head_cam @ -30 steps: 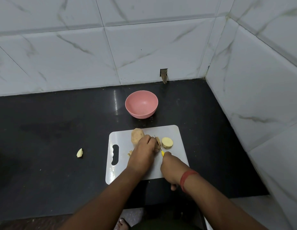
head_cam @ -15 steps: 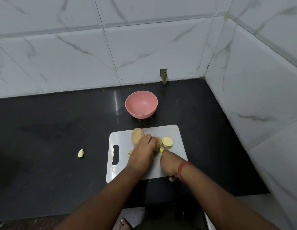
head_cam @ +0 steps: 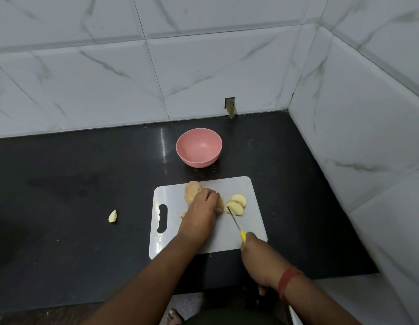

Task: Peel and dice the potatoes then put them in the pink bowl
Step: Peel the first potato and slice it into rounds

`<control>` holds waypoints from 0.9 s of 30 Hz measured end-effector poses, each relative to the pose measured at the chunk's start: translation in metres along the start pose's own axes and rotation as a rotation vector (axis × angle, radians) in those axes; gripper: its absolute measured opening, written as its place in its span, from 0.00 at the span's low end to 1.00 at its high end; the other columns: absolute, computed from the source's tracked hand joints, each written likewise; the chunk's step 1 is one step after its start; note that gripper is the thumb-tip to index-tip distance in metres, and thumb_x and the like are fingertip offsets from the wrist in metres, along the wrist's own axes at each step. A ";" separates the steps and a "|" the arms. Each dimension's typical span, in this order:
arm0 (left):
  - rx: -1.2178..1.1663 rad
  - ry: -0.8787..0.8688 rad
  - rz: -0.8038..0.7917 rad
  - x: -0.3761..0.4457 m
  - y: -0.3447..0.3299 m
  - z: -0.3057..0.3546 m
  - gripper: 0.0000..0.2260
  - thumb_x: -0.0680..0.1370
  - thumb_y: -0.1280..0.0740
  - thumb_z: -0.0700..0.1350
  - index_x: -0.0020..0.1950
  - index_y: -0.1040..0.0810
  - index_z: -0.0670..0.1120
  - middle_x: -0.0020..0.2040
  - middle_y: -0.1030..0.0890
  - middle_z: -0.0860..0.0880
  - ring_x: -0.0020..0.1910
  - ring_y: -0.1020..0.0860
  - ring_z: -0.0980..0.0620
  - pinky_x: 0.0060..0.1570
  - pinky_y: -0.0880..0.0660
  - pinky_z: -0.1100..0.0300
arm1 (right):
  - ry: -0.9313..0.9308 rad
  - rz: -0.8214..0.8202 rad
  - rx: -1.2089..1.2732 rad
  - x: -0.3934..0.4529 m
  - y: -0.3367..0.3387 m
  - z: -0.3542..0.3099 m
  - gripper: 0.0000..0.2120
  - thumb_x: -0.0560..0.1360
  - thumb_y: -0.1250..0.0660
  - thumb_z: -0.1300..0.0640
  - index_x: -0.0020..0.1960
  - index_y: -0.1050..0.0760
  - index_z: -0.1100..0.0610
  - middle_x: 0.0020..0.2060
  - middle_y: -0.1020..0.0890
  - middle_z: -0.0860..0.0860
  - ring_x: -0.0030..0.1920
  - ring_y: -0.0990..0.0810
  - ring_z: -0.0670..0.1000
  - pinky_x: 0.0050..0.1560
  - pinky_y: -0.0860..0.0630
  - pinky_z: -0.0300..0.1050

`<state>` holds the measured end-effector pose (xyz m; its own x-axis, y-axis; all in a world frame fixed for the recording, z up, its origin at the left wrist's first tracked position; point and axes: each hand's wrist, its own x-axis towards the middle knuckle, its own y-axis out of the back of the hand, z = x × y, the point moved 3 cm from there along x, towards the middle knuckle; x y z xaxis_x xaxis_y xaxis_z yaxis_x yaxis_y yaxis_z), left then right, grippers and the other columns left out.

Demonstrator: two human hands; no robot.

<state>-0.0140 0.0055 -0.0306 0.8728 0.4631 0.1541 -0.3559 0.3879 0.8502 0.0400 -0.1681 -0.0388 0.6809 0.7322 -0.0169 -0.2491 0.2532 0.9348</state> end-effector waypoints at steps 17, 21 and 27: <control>-0.042 0.046 0.015 -0.002 0.007 0.003 0.07 0.78 0.33 0.37 0.55 0.24 0.44 0.53 0.24 0.50 0.49 0.27 0.54 0.45 0.29 0.63 | 1.042 -0.144 -0.584 0.010 0.076 -0.023 0.16 0.79 0.41 0.59 0.33 0.35 0.60 0.35 0.28 0.49 0.50 0.22 0.48 0.56 0.33 0.47; -0.015 0.034 0.013 -0.002 0.006 0.003 0.06 0.78 0.32 0.36 0.53 0.23 0.44 0.51 0.27 0.52 0.45 0.30 0.57 0.41 0.29 0.64 | 1.019 -0.170 -0.524 0.014 0.071 -0.025 0.16 0.78 0.42 0.63 0.31 0.36 0.60 0.31 0.32 0.50 0.42 0.25 0.49 0.52 0.35 0.46; -0.020 0.019 0.014 0.001 0.005 0.000 0.07 0.76 0.32 0.34 0.49 0.24 0.46 0.48 0.30 0.55 0.43 0.30 0.57 0.40 0.28 0.64 | 1.033 -0.168 -0.524 0.020 0.069 -0.028 0.16 0.78 0.43 0.64 0.32 0.37 0.59 0.30 0.34 0.49 0.41 0.26 0.49 0.50 0.35 0.44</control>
<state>-0.0153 0.0076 -0.0263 0.8613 0.4836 0.1557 -0.3744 0.3970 0.8380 0.0170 -0.1188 0.0157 -0.0912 0.7697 -0.6319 -0.6266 0.4488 0.6371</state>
